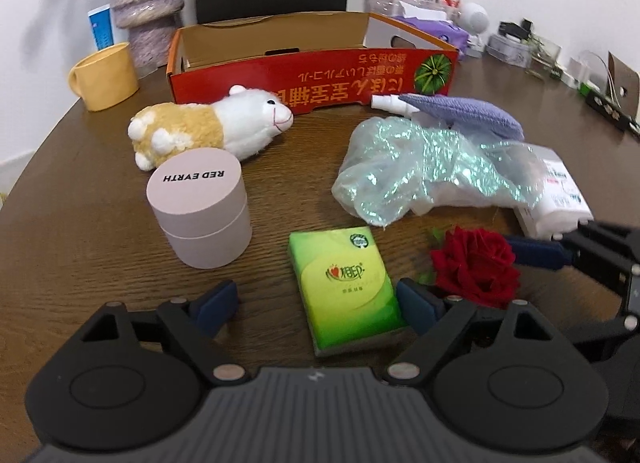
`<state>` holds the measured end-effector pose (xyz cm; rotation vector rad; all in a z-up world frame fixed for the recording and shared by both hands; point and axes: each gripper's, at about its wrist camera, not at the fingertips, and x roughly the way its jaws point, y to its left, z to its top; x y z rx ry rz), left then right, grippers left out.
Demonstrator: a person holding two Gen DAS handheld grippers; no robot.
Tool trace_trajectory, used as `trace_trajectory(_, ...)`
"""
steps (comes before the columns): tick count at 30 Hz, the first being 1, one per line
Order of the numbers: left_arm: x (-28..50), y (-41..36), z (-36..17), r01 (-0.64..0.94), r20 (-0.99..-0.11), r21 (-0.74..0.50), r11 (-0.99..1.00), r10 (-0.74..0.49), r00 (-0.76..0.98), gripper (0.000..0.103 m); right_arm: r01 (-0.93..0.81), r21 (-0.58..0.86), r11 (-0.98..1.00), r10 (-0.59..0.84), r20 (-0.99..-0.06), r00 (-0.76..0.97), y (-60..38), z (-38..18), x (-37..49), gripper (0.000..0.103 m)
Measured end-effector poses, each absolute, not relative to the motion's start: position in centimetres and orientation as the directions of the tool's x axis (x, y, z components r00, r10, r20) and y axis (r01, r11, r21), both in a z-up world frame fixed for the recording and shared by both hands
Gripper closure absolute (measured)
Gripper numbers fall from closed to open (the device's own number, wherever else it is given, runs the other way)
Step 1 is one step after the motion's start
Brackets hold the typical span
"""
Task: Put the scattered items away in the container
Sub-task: 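Lower left tool onto green tissue pack and close while right tool grasps red rose, then carry tissue pack in left tool and rose in right tool into cardboard box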
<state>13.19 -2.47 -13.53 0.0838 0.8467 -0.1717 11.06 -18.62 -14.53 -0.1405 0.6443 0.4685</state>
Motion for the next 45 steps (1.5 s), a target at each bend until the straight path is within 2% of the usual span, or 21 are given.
trace_trajectory(4, 12.9, -2.2, -13.5, 0.226, -0.746, 0.019, 0.974, -0.136, 0.652, 0.021, -0.473, 0.019, 0.881, 0.386, -0.607, 0.694, -18.7, -14.5, 11.2, 0.047)
trace_trajectory(6, 12.7, -2.0, -13.4, 0.239, -0.742, 0.013, 0.971, -0.151, 0.653, 0.028, -0.473, 0.023, 0.881, 0.389, -0.605, 0.695, -18.8, -14.5, 11.2, 0.054)
trace_trajectory(8, 12.5, -1.9, -13.3, 0.253, -0.736, 0.004, 0.967, -0.169, 0.656, 0.045, -0.471, 0.027, 0.882, 0.39, -0.604, 0.695, -18.9, -14.5, 11.2, 0.058)
trace_trajectory(10, 12.3, -1.9, -13.1, 0.268, -0.733, 0.0, 0.964, -0.182, 0.656, 0.055, -0.471, 0.025, 0.882, 0.389, -0.603, 0.696, -18.9, -14.4, 11.2, 0.06)
trace_trajectory(16, 11.7, -1.9, -12.9, 0.284, -0.726, 0.005, 0.959, -0.192, 0.661, 0.056, -0.478, 0.017, 0.878, 0.394, -0.591, 0.703, -18.9, -14.1, 10.7, 0.064)
trace_trajectory(30, 9.4, -1.2, -11.5, 0.28, -0.704, -0.039, 0.959, -0.225, 0.674, 0.057, -0.454, 0.019, 0.891, 0.381, -0.575, 0.724, -19.3, -12.7, 9.7, 0.064)
trace_trajectory(40, 6.6, -0.8, -8.3, 0.307, -0.644, -0.077, 0.948, -0.283, 0.711, 0.057, -0.455, 0.004, 0.891, 0.395, -0.504, 0.768, -19.4, -9.2, 6.9, 0.065)
trace_trajectory(45, 5.5, -0.8, -6.9, 0.321, -0.627, -0.091, 0.943, -0.304, 0.717, 0.057, -0.474, 0.014, 0.881, 0.415, -0.507, 0.755, -19.5, -7.4, 5.6, 0.065)
